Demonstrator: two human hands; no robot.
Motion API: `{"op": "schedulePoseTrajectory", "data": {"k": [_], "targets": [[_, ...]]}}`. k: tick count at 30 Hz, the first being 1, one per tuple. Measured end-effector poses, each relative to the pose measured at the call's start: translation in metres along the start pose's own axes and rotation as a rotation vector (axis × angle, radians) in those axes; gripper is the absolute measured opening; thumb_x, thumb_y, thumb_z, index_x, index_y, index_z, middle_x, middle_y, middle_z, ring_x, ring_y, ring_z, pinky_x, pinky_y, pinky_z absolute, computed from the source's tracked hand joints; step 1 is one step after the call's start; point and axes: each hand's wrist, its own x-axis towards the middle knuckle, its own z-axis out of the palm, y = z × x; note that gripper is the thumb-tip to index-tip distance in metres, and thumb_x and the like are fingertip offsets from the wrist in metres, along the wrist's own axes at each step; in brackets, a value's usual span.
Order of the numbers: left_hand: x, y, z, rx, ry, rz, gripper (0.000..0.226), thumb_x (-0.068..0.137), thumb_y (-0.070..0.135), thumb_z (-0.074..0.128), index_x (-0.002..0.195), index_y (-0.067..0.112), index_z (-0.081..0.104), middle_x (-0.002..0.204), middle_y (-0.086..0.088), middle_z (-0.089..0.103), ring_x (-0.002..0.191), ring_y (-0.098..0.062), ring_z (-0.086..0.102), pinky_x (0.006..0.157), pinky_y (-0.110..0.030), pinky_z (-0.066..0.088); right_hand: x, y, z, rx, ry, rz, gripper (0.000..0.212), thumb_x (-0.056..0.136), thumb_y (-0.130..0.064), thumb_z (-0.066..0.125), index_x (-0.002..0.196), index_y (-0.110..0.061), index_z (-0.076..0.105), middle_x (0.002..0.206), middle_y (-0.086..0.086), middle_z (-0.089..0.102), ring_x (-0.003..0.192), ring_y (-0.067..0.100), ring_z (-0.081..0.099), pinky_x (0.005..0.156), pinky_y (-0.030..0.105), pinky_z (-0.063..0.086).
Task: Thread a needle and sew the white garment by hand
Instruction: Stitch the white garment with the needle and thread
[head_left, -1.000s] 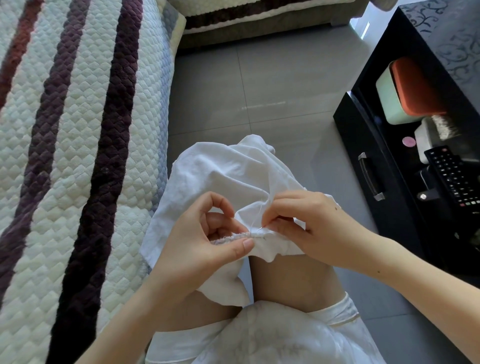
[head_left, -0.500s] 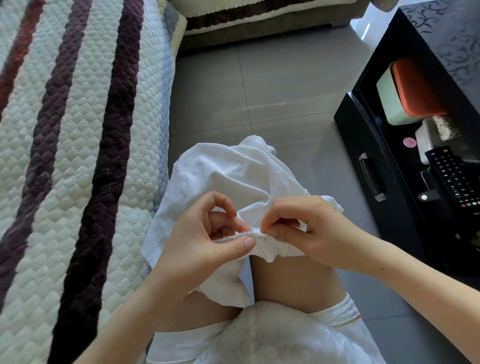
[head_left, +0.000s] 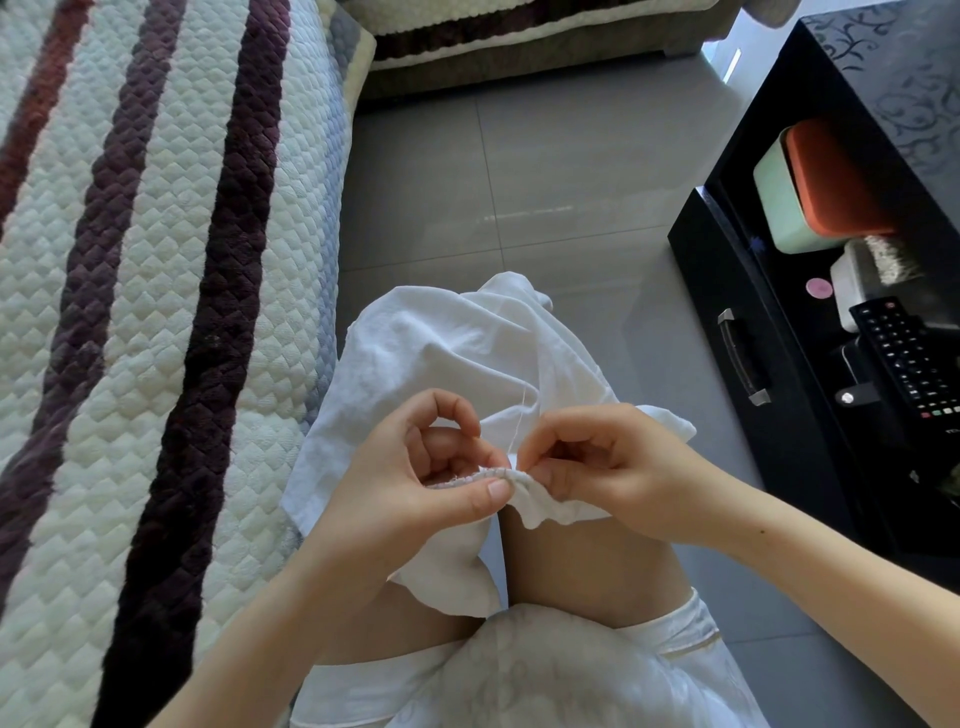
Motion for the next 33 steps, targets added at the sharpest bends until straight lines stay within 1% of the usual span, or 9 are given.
{"op": "schedulePoseTrajectory", "data": {"k": [5, 8, 10, 13, 17, 23, 25, 28, 33], "targets": [[0.001, 0.000, 0.000, -0.024, -0.003, -0.020, 0.038, 0.056, 0.006, 0.079, 0.082, 0.011, 0.052, 0.071, -0.007, 0.069, 0.062, -0.012, 0.063, 0.059, -0.017, 0.049, 0.001, 0.001, -0.003, -0.068, -0.006, -0.061, 0.013, 0.086, -0.004, 0.059, 0.086, -0.015, 0.066, 0.079, -0.004, 0.064, 0.073, 0.012, 0.059, 0.071, 0.025, 0.049], [0.002, -0.001, -0.001, -0.068, -0.022, -0.053, 0.027, 0.056, 0.007, 0.080, 0.074, 0.017, 0.063, 0.071, -0.007, 0.069, 0.064, -0.012, 0.064, 0.060, -0.017, 0.050, 0.001, 0.007, -0.010, -0.274, 0.048, -0.100, 0.013, 0.087, -0.003, 0.059, 0.094, -0.010, 0.066, 0.088, -0.001, 0.067, 0.084, 0.014, 0.063, 0.079, 0.026, 0.051], [0.002, -0.002, -0.002, -0.099, -0.056, -0.069, 0.022, 0.054, 0.017, 0.081, 0.071, 0.023, 0.068, 0.071, -0.007, 0.069, 0.067, -0.011, 0.064, 0.063, -0.017, 0.051, 0.001, 0.011, -0.011, -0.459, 0.115, -0.193, 0.010, 0.088, -0.010, 0.060, 0.090, -0.008, 0.069, 0.088, 0.000, 0.068, 0.082, 0.011, 0.063, 0.075, 0.025, 0.050], [0.002, -0.003, -0.002, -0.104, -0.063, -0.087, 0.023, 0.055, 0.017, 0.081, 0.072, 0.021, 0.067, 0.071, -0.007, 0.069, 0.068, -0.012, 0.064, 0.065, -0.017, 0.051, 0.003, 0.014, -0.009, -0.605, 0.168, -0.328, 0.022, 0.088, -0.018, 0.055, 0.085, -0.005, 0.073, 0.083, 0.002, 0.069, 0.076, 0.012, 0.063, 0.067, 0.025, 0.050], [0.003, -0.002, 0.002, -0.073, 0.018, -0.072, 0.027, 0.059, 0.006, 0.076, 0.078, 0.010, 0.058, 0.068, -0.009, 0.070, 0.065, -0.013, 0.066, 0.063, -0.018, 0.052, 0.001, 0.012, -0.004, -0.571, 0.205, -0.348, 0.017, 0.086, -0.009, 0.057, 0.085, -0.007, 0.074, 0.081, 0.002, 0.071, 0.072, 0.011, 0.064, 0.063, 0.023, 0.050], [0.004, -0.001, 0.004, -0.048, 0.119, -0.030, 0.034, 0.051, 0.014, 0.085, 0.072, 0.019, 0.060, 0.072, -0.013, 0.071, 0.066, -0.017, 0.066, 0.064, -0.021, 0.054, -0.004, 0.014, 0.009, -0.462, 0.333, -0.313, 0.013, 0.088, -0.011, 0.060, 0.091, -0.010, 0.073, 0.081, -0.005, 0.072, 0.075, 0.006, 0.066, 0.067, 0.023, 0.052], [0.005, -0.002, 0.004, -0.065, 0.166, -0.032, 0.032, 0.053, 0.010, 0.082, 0.074, 0.017, 0.058, 0.071, -0.012, 0.071, 0.066, -0.018, 0.066, 0.064, -0.022, 0.053, -0.008, 0.014, 0.010, -0.367, 0.399, -0.250, 0.012, 0.088, -0.011, 0.063, 0.096, -0.014, 0.071, 0.081, -0.009, 0.071, 0.074, 0.007, 0.067, 0.066, 0.025, 0.053], [0.006, -0.004, 0.006, -0.087, 0.197, -0.032, 0.031, 0.056, 0.009, 0.078, 0.077, 0.013, 0.056, 0.070, -0.011, 0.071, 0.067, -0.017, 0.067, 0.065, -0.020, 0.053, -0.011, 0.009, 0.014, -0.242, 0.380, -0.235, 0.014, 0.091, -0.017, 0.059, 0.103, -0.015, 0.066, 0.084, -0.007, 0.072, 0.077, 0.013, 0.069, 0.069, 0.027, 0.054], [0.007, -0.004, 0.014, -0.117, 0.191, -0.008, 0.044, 0.054, 0.008, 0.087, 0.080, 0.009, 0.051, 0.067, -0.007, 0.071, 0.066, -0.015, 0.068, 0.068, -0.019, 0.053, -0.009, 0.003, 0.021, -0.268, 0.409, -0.307, 0.015, 0.084, -0.010, 0.069, 0.093, -0.021, 0.071, 0.085, -0.015, 0.071, 0.073, 0.002, 0.068, 0.066, 0.018, 0.054]]}}
